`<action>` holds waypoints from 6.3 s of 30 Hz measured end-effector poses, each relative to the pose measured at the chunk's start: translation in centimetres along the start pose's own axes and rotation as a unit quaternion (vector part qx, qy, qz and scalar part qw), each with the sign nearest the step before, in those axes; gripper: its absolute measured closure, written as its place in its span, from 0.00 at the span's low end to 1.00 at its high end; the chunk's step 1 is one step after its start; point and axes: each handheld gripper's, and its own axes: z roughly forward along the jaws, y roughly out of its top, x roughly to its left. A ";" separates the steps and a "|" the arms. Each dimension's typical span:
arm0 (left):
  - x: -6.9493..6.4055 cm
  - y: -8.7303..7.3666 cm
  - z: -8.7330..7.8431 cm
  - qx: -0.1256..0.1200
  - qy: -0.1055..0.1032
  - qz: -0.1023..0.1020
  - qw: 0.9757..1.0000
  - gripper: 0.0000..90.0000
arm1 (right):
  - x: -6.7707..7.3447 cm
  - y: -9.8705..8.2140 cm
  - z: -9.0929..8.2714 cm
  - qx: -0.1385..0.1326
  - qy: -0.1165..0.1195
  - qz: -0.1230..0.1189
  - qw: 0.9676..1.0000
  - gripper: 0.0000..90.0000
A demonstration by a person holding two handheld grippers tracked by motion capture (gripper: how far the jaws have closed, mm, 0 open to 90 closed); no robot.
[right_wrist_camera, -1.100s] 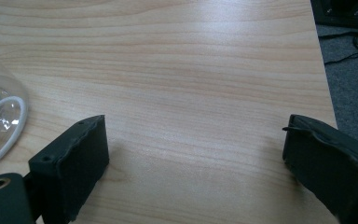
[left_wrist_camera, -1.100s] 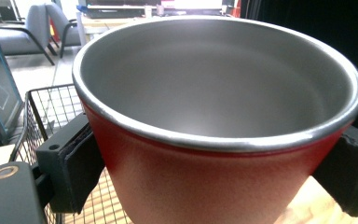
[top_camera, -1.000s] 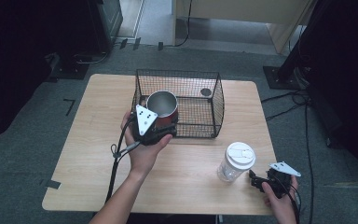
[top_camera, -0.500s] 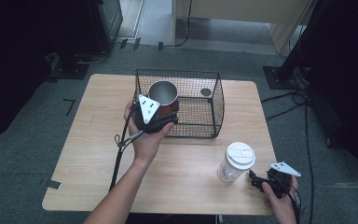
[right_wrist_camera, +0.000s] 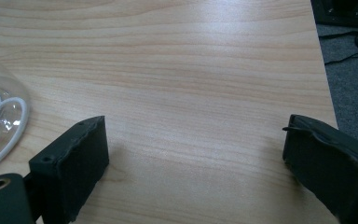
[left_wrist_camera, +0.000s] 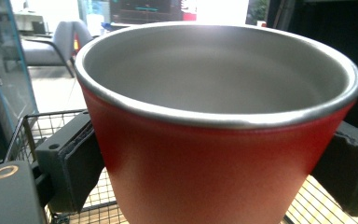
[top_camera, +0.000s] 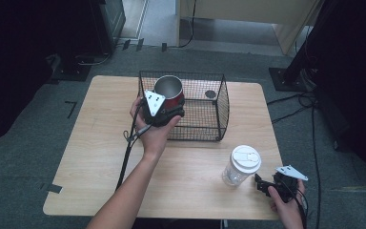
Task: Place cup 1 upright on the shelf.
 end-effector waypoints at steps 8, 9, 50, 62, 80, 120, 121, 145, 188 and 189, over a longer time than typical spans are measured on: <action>0.3 -0.8 2.0 0.012 0.019 0.001 1.000 0.09 | 0.0 0.0 0.0 0.001 0.000 -0.006 1.000 0.07; 0.4 -1.0 2.3 0.009 0.020 0.003 1.000 0.09 | 0.0 0.0 0.0 0.001 0.000 -0.006 1.000 0.07; 2.5 -3.5 10.3 0.065 0.102 0.018 0.992 0.09 | -0.1 0.0 0.0 0.000 0.003 -0.003 1.000 0.07; 2.7 -4.9 11.4 0.173 0.098 -0.003 0.980 0.08 | 0.0 0.0 0.0 0.001 0.001 -0.005 1.000 0.07; 2.2 -4.4 11.1 0.171 0.105 0.033 0.979 0.00 | 0.0 0.0 0.0 0.001 0.001 -0.006 1.000 0.07; 2.9 2.6 4.4 0.074 0.043 0.010 0.996 0.00 | 0.0 0.0 0.0 0.002 0.000 -0.006 1.000 0.07; 3.0 2.6 4.1 0.074 0.041 0.009 0.996 0.00 | 0.0 0.0 0.0 0.002 0.000 -0.006 1.000 0.07; 5.1 1.3 -4.8 0.060 0.025 0.014 0.998 0.00 | 0.0 0.0 0.0 0.003 0.000 -0.005 1.000 0.07; 11.7 -8.6 -16.0 0.111 0.062 0.002 0.992 0.00 | 0.0 0.0 0.0 0.002 0.000 -0.006 1.000 0.07; 11.8 -8.8 -16.2 0.113 0.062 0.001 0.992 0.00 | 0.0 0.0 0.0 0.002 0.000 -0.006 1.000 0.07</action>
